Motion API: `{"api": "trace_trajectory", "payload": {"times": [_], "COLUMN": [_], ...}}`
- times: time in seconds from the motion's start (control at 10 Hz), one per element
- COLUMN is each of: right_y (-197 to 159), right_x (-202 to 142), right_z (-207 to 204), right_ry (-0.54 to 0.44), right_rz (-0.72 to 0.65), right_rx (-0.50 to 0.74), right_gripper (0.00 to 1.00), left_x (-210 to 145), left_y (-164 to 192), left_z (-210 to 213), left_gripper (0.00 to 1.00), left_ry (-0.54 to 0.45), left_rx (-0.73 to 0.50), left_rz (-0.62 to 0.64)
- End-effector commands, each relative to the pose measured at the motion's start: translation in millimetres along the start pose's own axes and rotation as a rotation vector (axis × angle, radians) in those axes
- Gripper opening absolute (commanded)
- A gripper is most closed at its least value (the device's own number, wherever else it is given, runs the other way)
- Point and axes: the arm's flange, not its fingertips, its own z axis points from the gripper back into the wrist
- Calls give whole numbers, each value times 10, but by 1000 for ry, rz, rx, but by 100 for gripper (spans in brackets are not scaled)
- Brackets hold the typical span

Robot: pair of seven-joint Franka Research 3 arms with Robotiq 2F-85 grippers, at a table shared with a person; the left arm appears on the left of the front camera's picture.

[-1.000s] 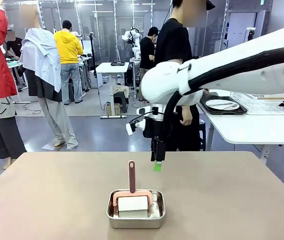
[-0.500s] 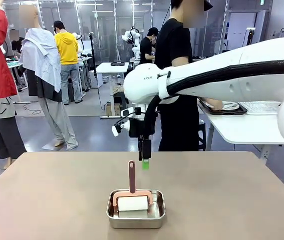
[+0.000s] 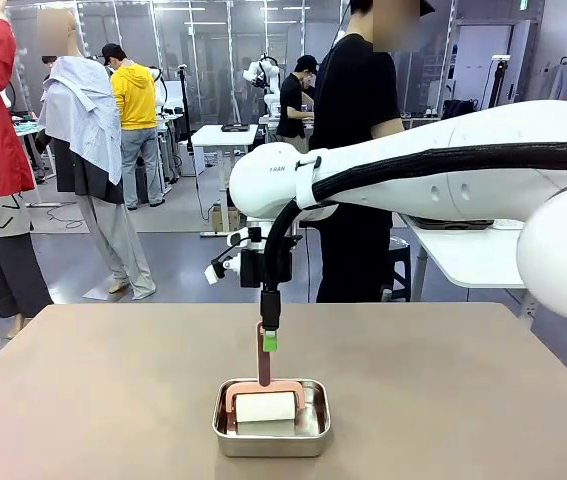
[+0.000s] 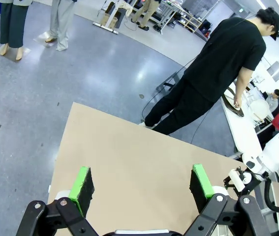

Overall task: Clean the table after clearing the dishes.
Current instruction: When the right (or left) Handle tray is removed, use the right hand (or left hand) to clean the right (or left) side of the table with the Lint Roller.

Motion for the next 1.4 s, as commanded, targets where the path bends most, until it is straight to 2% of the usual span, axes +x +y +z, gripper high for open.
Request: {"api": "trace_trajectory", "payload": {"times": [0.0,0.2,0.6,0.8,1.3], "right_y": [-11,6,16,6,21], "right_x": [130,158,233,253,245], "right_z": [0,-63,-106,-137,-106], "right_ry": [20,35,-4,23,28], "right_rz": [-12,-17,20,4,5], "right_rx": [49,72,105,121,116], "right_gripper": [100,100,100,86,37], "left_x": [-1,-1,-1,-1,-1], "left_y": [-7,-7,-7,-7,-7], "left_z": [3,3,3,3,3], "left_gripper": [100,100,100,100,100], "left_ry": [-11,-11,-11,-11,-11], "left_rx": [3,3,3,3,3], "left_rz": [8,8,8,8,8]}}
